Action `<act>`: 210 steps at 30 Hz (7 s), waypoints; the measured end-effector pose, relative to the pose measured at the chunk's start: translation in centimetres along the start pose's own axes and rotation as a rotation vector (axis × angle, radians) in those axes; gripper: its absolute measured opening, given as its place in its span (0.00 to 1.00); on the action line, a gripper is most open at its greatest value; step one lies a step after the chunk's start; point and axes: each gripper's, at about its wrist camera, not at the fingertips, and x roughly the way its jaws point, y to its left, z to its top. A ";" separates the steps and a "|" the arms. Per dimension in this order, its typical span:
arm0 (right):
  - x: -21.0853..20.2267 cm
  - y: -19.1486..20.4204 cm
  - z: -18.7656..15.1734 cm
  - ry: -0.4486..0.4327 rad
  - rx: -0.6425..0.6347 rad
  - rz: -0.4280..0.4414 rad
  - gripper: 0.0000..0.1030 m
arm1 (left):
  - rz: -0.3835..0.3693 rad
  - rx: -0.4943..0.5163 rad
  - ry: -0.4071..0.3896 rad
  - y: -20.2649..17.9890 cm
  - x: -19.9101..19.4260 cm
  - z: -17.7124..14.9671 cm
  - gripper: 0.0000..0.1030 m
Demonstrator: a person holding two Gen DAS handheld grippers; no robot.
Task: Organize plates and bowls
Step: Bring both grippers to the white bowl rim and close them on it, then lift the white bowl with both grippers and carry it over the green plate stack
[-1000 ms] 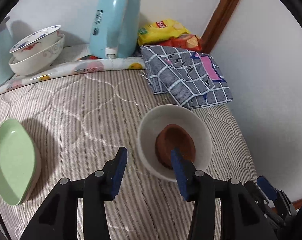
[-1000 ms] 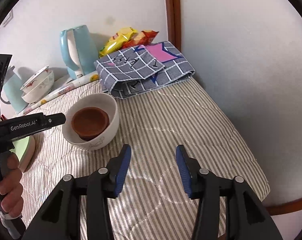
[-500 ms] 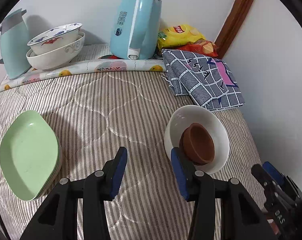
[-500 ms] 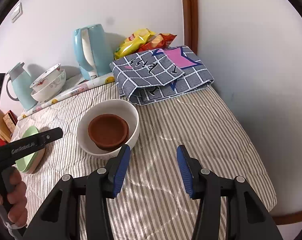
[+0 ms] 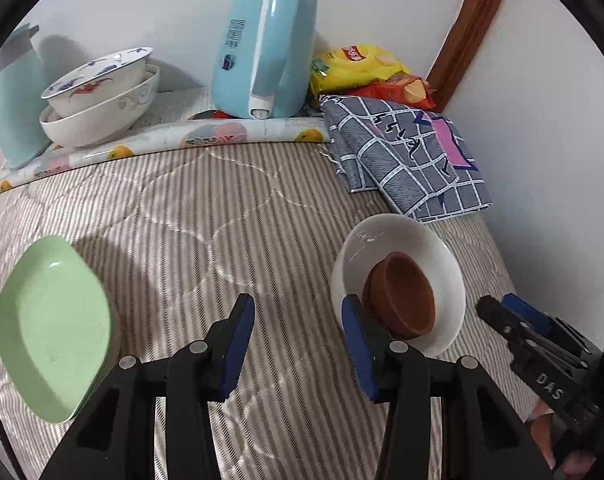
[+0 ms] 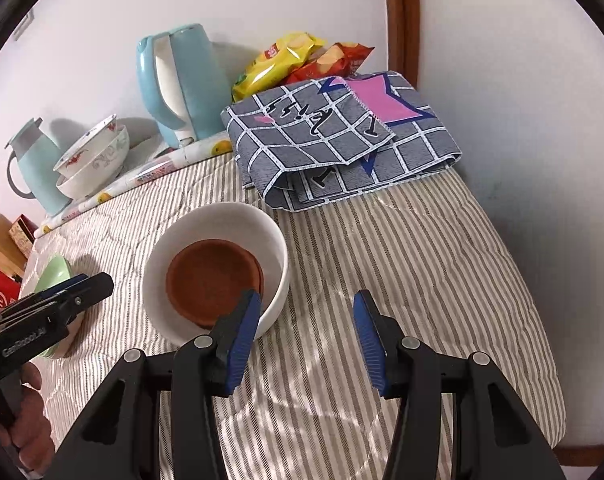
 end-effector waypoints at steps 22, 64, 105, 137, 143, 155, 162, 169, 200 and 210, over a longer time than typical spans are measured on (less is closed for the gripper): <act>6.1 0.7 1.3 0.126 -0.045 -0.048 0.41 | -0.011 -0.006 0.136 -1.3 6.5 2.1 0.42; 4.4 1.3 -1.4 0.085 0.062 0.038 0.07 | -0.051 0.037 0.097 -2.4 5.1 -0.3 0.08; -3.6 6.7 -1.1 -0.039 0.022 0.078 0.07 | -0.049 -0.003 -0.030 1.1 -4.4 -0.7 0.08; -3.9 12.4 -1.2 -0.054 -0.028 0.111 0.07 | -0.026 -0.053 -0.061 6.5 -7.4 -0.2 0.08; -4.0 13.4 -1.4 -0.058 -0.038 0.121 0.07 | -0.019 -0.063 -0.067 7.6 -8.0 -0.2 0.08; -3.9 15.2 -1.7 -0.059 -0.046 0.145 0.07 | 0.001 -0.078 -0.072 9.3 -8.8 -0.4 0.08; -3.6 16.2 -1.8 -0.053 -0.060 0.154 0.07 | 0.008 -0.096 -0.072 10.2 -9.1 -0.5 0.08; -3.4 17.1 -1.8 -0.050 -0.072 0.164 0.07 | 0.016 -0.107 -0.075 11.1 -9.2 -0.6 0.08; -1.2 21.3 -1.5 -0.019 -0.128 0.203 0.07 | 0.056 -0.173 -0.069 15.8 -8.9 -0.3 0.08; -0.2 23.1 -1.4 -0.003 -0.149 0.208 0.07 | 0.062 -0.198 -0.063 17.5 -8.4 -0.2 0.08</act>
